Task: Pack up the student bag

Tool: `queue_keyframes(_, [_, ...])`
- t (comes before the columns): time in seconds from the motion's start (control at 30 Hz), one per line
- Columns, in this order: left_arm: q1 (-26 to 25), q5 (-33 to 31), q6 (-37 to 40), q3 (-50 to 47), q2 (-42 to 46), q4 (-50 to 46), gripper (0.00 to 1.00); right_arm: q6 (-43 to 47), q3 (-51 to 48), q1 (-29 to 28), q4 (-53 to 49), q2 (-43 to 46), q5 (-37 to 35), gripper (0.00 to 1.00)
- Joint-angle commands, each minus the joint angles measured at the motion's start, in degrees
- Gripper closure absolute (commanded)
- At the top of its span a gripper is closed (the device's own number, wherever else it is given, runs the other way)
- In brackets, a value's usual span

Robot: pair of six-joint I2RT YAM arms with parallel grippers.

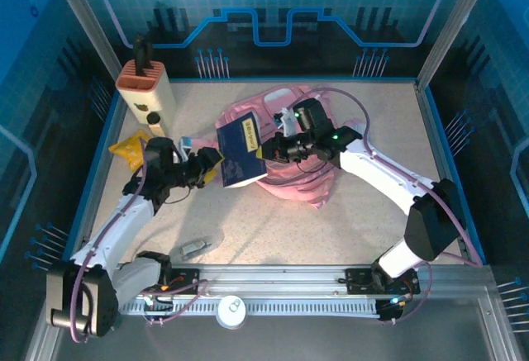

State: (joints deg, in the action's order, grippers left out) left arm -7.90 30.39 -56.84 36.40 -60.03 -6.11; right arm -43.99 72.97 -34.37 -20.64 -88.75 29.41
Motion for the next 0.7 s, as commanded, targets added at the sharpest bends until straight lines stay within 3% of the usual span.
queue_keyframes(0.0, [-3.30,2.75,-3.37,2.59,-2.59,9.11,0.46,-1.25,-1.44,1.72,3.49,3.34,4.49,1.00])
queue_keyframes(0.13, [-6.75,3.17,-5.20,4.11,-5.29,14.08,0.63,-1.67,-3.10,3.16,4.01,4.45,4.60,1.00])
queue_keyframes(0.4, [-9.06,2.22,-6.53,5.83,-6.20,17.36,0.91,-2.33,-6.45,5.07,5.52,6.28,5.32,1.00])
queue_keyframes(0.5, [-9.40,1.78,-7.25,6.78,-6.11,18.29,0.97,-2.40,-7.76,5.92,5.27,7.32,5.53,0.82])
queue_keyframes(0.53, [-9.65,1.44,-7.71,7.24,-6.07,18.63,0.99,-2.57,-8.35,6.36,5.16,7.91,5.69,0.72])
queue_keyframes(0.67, [-11.72,-0.41,-8.23,9.91,-6.20,19.56,1.00,-4.05,-11.37,8.76,4.88,10.27,7.98,0.45])
